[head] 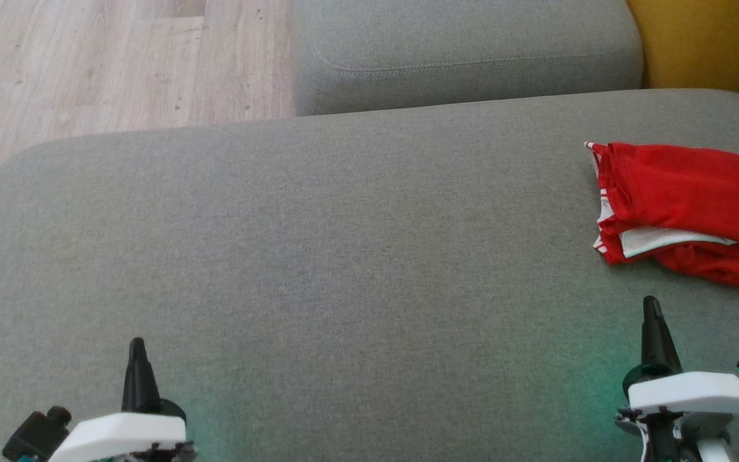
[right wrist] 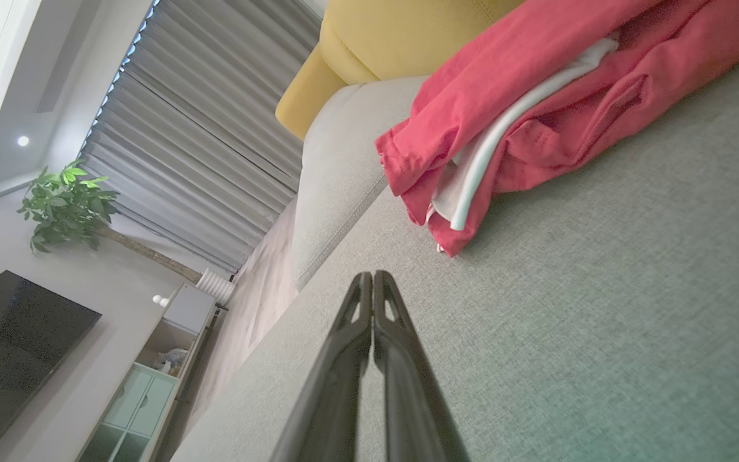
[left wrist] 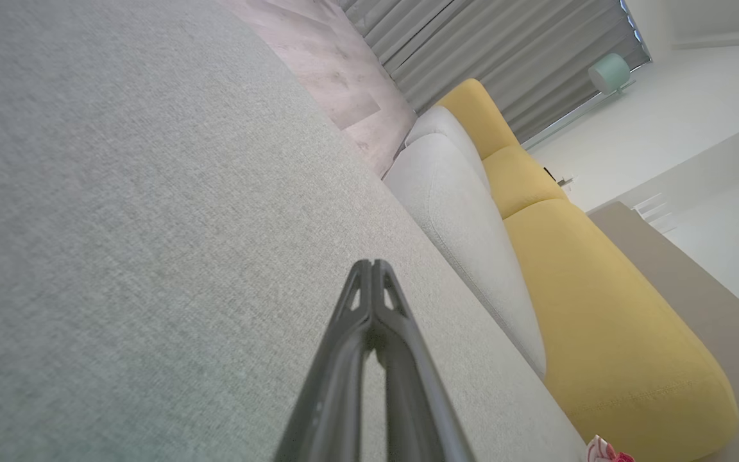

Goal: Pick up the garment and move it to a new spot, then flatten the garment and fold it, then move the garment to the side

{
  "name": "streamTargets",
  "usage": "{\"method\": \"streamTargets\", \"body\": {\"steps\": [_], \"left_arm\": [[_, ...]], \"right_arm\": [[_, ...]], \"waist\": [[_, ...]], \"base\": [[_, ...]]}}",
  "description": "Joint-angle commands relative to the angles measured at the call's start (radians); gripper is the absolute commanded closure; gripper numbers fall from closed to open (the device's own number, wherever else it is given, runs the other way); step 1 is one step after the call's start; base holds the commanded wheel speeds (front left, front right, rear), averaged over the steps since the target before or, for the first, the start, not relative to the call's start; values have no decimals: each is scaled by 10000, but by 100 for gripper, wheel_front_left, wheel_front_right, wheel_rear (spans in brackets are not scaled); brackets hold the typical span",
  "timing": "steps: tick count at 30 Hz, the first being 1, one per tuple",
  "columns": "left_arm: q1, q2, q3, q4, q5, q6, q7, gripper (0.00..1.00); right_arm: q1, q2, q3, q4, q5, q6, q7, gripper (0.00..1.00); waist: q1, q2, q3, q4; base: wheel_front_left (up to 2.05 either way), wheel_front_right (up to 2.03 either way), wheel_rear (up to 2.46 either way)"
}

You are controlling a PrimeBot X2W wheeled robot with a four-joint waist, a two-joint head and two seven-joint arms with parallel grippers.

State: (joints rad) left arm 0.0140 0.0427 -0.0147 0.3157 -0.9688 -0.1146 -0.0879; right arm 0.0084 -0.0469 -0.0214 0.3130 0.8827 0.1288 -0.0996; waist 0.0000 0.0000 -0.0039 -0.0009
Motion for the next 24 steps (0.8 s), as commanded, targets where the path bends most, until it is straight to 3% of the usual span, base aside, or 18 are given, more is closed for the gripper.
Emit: {"method": "streamTargets", "body": {"steps": [1, 24], "left_arm": [[-579, 37, 269, -384, -301, -70, 84, 100], [-795, 50, 610, -491, -2352, -100, 732, 100]], "right_arm": [[-550, -152, 18, -401, 377, 9, 92, 100], [-749, -166, -225, -500, 2753, 13, 718, 100]], "waist": [[0, 0, 2, 0], [0, 0, 25, 3]], "base": [[0, 0, 0], [0, 0, 0]]}}
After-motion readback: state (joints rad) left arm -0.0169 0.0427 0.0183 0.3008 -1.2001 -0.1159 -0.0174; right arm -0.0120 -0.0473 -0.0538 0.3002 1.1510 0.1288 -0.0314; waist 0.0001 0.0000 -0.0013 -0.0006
